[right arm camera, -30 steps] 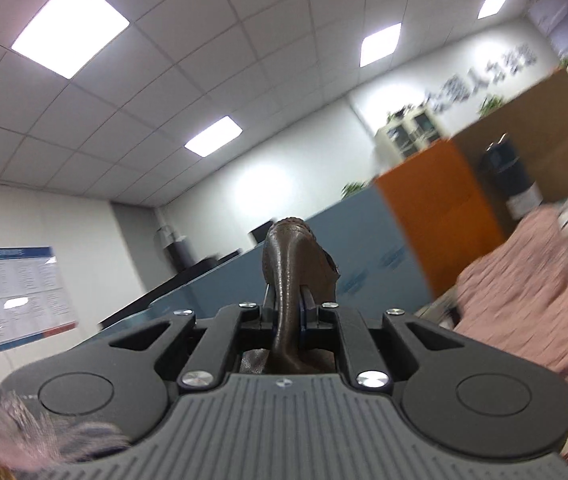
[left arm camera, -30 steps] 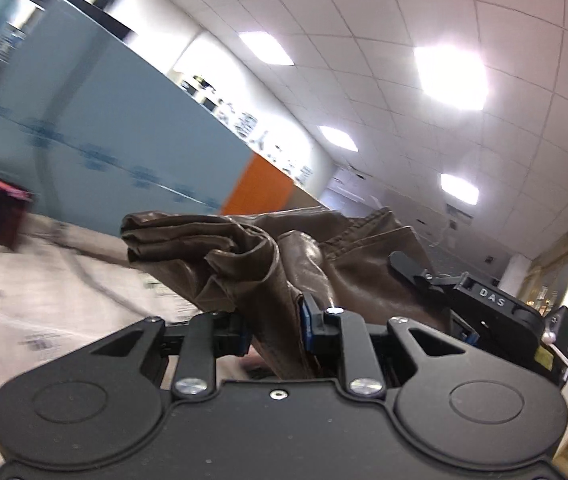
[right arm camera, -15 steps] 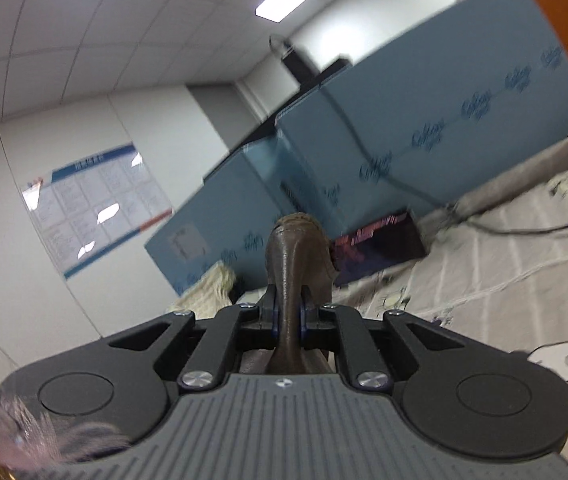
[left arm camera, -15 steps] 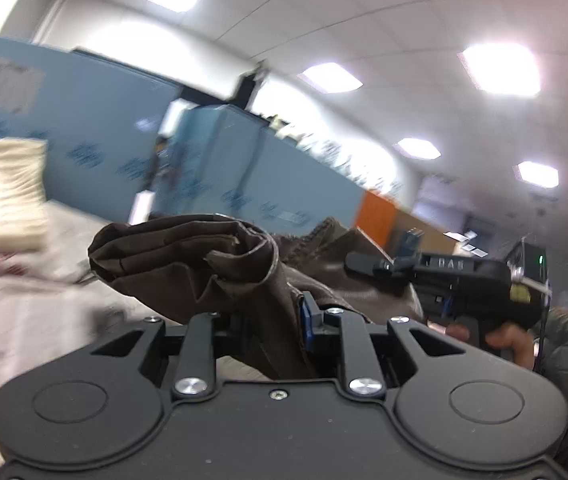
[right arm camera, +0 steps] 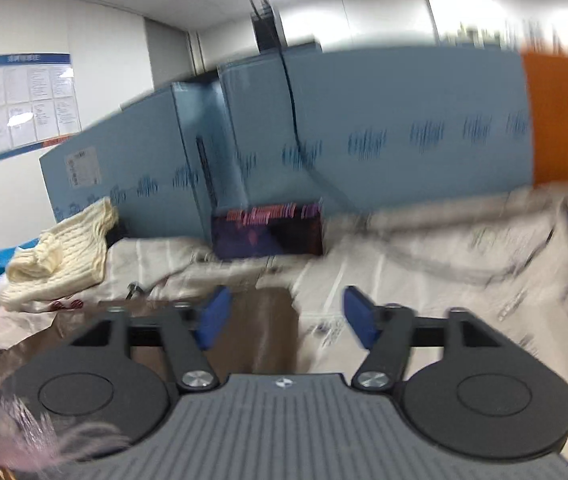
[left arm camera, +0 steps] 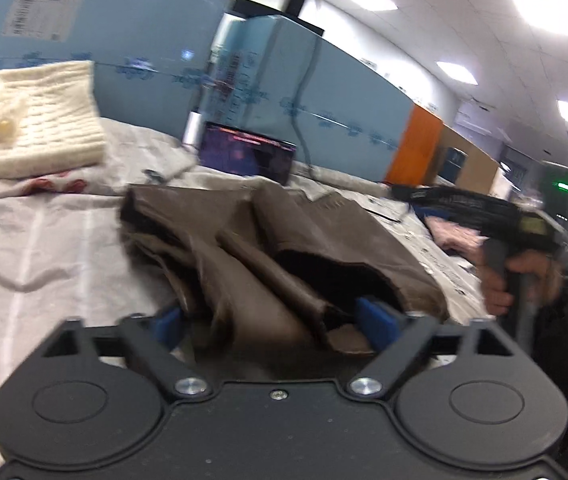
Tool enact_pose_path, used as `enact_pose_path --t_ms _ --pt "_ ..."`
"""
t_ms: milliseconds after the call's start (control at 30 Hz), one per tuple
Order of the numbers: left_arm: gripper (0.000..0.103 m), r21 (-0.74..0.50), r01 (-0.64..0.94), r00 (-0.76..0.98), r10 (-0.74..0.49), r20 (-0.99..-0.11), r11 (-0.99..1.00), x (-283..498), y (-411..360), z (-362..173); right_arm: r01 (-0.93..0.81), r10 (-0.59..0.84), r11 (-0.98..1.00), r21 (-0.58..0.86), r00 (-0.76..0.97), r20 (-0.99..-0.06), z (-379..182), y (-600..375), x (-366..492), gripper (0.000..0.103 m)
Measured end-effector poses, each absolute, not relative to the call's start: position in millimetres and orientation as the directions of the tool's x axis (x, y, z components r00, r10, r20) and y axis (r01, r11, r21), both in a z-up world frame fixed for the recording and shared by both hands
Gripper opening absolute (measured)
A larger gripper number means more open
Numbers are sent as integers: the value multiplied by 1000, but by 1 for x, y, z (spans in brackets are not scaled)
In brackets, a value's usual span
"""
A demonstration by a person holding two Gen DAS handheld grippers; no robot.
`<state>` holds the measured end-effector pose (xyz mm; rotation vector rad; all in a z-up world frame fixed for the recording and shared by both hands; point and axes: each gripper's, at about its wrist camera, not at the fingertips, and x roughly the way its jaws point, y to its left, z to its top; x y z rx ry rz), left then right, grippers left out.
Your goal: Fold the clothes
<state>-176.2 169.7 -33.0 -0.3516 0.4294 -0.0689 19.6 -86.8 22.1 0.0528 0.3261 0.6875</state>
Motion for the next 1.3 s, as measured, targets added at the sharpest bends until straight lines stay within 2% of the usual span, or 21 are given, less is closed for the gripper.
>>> enact_pose_path --t_ms 67,133,200,300,400,500,533,600,667,700,767,867,1000,1100,1167,1233,1300 --pt "98 -426 -24 920 -148 -364 904 -181 182 -39 -700 703 705 113 670 -239 29 -91 4 77" --pt "98 -511 -62 933 -132 -334 857 -182 195 -45 -826 819 555 95 523 -238 30 -92 -14 83" --pt "98 -568 -127 944 -78 -322 813 -182 204 -50 -925 905 371 77 342 -254 28 -89 -31 83" --pt "98 -595 -174 947 -32 -319 785 -183 206 -54 -978 923 208 5 195 -331 18 -69 -56 83" --pt "99 -591 -168 952 -26 -305 789 -187 203 -54 -987 894 135 -92 162 -417 6 -44 -73 83" --pt "99 -605 -158 956 -31 -290 780 -188 205 -55 -966 852 174 -193 246 -463 -6 -22 -80 83" --pt "99 -606 -156 957 -32 -289 780 -188 206 -56 -954 836 216 -208 290 -466 -8 -15 -80 81" --pt "101 -610 -150 958 -38 -284 778 -187 207 -57 -947 818 267 -178 320 -477 -10 -7 -76 70" --pt "102 -618 -142 961 -43 -274 773 -188 209 -59 -957 829 281 -69 279 -486 -8 -6 -64 52" --pt "102 -622 -137 962 -46 -268 771 -189 209 -59 -955 839 296 11 254 -482 -7 -9 -56 47" --pt "102 -628 -131 964 -50 -261 767 -190 209 -60 -936 860 322 144 226 -457 -4 -19 -43 31" --pt "102 -621 -138 961 -47 -272 772 -189 207 -58 -901 888 359 243 250 -387 2 -36 -33 18" --pt "102 -585 -155 954 -33 -299 796 -179 208 -47 -860 896 434 269 381 -229 20 -67 -34 16" --pt "102 -514 -175 946 -1 -325 840 -161 214 -33 -787 848 523 326 517 -112 32 -98 -28 15" --pt "100 -464 -201 927 14 -375 863 -141 221 -27 -718 794 571 398 606 -45 35 -125 -23 14" --pt "100 -439 -191 908 -13 -420 878 -119 227 -26 -653 739 601 461 673 -10 34 -151 -16 14" --pt "94 -393 -198 891 -2 -454 898 -101 230 -28 -578 675 644 501 738 -14 29 -175 -10 14"
